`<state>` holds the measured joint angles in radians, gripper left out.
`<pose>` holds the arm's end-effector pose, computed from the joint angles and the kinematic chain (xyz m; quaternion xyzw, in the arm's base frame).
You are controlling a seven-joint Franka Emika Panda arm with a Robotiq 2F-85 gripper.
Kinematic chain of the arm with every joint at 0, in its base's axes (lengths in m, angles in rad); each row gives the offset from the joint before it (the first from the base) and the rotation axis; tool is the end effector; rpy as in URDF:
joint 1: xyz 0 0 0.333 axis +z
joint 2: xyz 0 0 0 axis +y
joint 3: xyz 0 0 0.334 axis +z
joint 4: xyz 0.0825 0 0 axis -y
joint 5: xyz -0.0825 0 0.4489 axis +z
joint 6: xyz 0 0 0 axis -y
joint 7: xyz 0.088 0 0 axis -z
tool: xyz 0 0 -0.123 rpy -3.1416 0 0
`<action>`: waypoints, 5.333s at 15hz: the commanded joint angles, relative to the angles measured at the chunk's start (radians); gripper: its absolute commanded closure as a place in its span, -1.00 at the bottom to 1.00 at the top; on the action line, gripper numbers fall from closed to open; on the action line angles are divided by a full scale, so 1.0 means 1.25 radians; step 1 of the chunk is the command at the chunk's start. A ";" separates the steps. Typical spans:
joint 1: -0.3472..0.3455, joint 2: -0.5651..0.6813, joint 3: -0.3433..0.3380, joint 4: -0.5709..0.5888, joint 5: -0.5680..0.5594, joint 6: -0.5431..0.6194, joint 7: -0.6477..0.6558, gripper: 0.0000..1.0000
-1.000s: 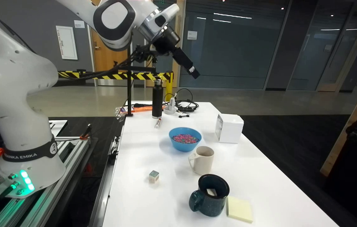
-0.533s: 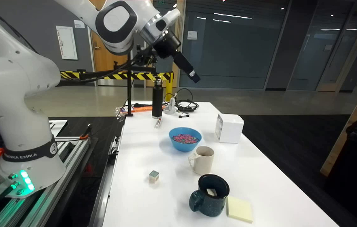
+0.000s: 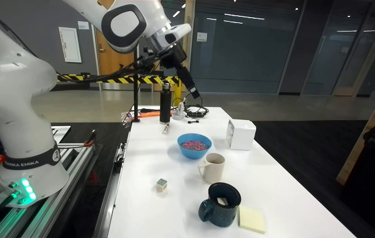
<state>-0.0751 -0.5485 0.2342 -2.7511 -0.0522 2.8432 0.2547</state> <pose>0.4472 0.0685 0.4100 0.9487 -0.0211 0.3153 0.0132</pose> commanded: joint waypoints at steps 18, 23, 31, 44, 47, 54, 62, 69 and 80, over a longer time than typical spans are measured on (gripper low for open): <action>0.031 0.029 -0.041 0.049 0.004 -0.001 -0.005 -1.00; 0.031 0.029 -0.041 0.049 0.004 -0.001 -0.005 -1.00; 0.031 0.029 -0.042 0.049 0.004 -0.001 -0.005 -1.00; 0.031 0.030 -0.042 0.049 0.004 -0.001 -0.005 -1.00; 0.031 0.030 -0.042 0.049 0.004 -0.001 -0.005 -1.00; 0.031 0.030 -0.042 0.049 0.004 -0.001 -0.005 -1.00; 0.031 0.030 -0.042 0.049 0.004 -0.001 -0.005 -1.00; -0.024 0.085 -0.011 0.094 -0.015 0.134 0.018 -1.00; -0.378 0.141 0.292 0.112 -0.049 0.350 0.014 -1.00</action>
<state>-0.4491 -0.3690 0.5012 -2.6039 -0.0968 3.2471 0.2560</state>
